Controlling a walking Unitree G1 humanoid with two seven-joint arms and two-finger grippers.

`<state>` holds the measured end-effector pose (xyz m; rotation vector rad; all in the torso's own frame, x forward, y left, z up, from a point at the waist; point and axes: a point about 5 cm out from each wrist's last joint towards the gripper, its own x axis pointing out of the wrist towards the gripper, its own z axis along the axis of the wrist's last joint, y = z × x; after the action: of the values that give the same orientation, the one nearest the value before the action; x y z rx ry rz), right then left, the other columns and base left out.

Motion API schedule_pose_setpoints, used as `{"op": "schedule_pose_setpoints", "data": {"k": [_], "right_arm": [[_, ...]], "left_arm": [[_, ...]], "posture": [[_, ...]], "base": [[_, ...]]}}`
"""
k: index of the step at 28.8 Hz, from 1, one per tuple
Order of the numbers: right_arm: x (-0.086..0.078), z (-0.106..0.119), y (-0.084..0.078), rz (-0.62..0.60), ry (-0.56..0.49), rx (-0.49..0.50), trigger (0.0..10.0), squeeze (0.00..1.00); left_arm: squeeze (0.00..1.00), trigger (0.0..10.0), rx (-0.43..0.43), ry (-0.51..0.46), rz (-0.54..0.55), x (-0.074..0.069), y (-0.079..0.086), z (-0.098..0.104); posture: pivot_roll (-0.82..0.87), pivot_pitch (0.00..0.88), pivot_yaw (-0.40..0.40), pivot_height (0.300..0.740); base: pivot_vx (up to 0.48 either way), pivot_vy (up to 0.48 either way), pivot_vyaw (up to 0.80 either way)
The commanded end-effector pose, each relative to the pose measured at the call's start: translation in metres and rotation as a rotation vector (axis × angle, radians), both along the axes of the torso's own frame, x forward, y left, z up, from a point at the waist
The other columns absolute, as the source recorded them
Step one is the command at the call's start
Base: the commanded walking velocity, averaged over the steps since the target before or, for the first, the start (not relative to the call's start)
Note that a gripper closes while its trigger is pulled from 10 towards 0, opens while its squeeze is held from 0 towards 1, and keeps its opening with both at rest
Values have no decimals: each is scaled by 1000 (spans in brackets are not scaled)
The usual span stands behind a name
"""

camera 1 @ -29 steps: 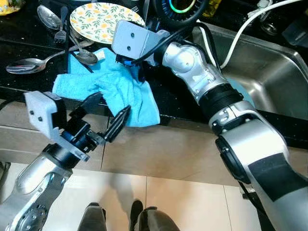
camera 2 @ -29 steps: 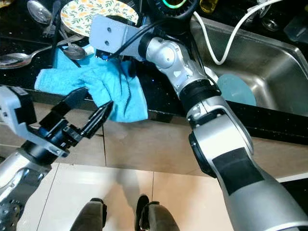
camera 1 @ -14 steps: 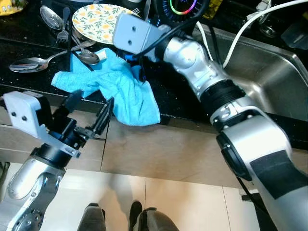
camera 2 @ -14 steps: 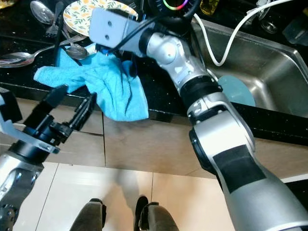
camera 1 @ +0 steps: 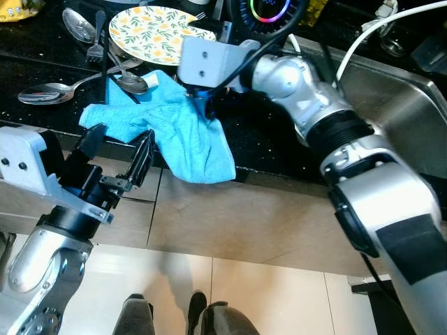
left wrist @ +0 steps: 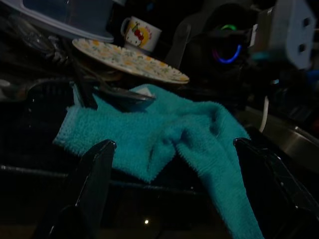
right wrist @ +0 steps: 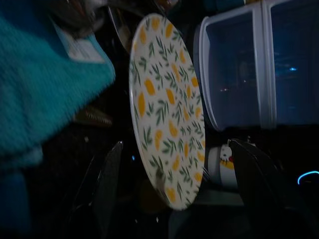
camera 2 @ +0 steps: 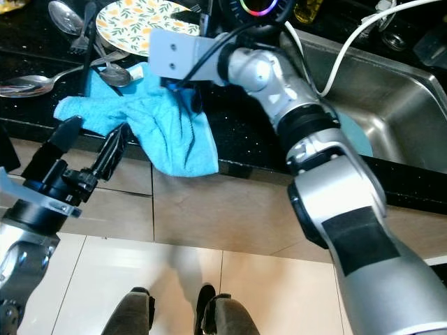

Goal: Kitchen organization

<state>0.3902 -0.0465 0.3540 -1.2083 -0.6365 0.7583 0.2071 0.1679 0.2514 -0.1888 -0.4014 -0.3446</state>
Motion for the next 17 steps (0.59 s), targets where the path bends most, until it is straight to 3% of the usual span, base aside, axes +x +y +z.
{"op": "schedule_pose_setpoints", "data": {"k": [1,5,12,17], "right_arm": [[1,5,-7,-17,-13,-15,10000,0],[2,6,-4,-37,-38,-12,10000,0],[-2,-13,19,10,-31,-80,10000,0],[-1,-12,16,12,-23,-105,10000,0]], "left_arm": [[0,10000,-14,6,-20,-4,-5,1],[0,10000,-16,-4,3,-3,-2,3],[0,10000,-23,-13,43,-2,5,8],[0,10000,-28,-9,38,-3,3,8]], "posture": [[361,200,-220,740],[359,201,-223,740],[359,206,-221,740],[356,208,-225,740]], "base": [[0,0,0],[0,0,0],[0,0,0],[0,0,0]]}}
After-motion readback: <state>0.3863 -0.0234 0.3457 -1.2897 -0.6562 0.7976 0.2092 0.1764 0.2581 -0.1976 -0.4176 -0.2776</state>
